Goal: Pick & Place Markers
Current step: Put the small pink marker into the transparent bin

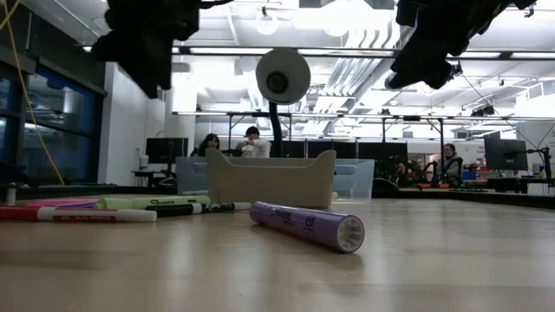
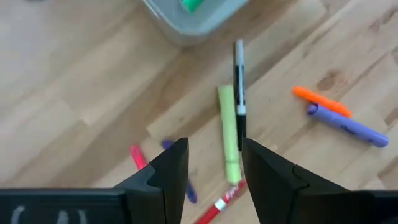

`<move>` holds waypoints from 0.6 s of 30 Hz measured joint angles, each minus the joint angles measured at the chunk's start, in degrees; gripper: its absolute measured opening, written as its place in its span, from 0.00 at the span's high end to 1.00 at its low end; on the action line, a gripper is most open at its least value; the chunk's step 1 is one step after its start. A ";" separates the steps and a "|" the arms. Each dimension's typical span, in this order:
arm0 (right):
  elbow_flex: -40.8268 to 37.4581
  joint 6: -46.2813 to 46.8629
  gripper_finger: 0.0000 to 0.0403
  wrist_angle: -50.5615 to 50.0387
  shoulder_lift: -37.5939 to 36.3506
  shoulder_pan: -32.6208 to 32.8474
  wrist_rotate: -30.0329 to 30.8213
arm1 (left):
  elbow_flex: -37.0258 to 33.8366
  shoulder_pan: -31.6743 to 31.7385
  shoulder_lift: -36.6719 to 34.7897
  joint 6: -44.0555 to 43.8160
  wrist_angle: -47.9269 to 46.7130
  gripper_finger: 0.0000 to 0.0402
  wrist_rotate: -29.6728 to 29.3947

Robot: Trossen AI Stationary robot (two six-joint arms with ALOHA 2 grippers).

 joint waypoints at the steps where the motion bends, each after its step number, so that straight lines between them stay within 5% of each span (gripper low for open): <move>1: 0.00 0.00 0.56 -0.63 0.00 0.00 -0.20 | -0.65 -0.85 0.02 -1.43 0.37 0.63 -0.42; 11: 0.00 -1.09 0.56 -4.08 0.00 0.00 -4.86 | -15.01 -8.18 -8.75 -17.58 9.09 0.63 -4.89; 18: 0.02 -0.61 0.56 -6.71 0.02 0.89 -4.87 | -20.63 -8.82 -11.50 -26.29 8.66 0.63 1.39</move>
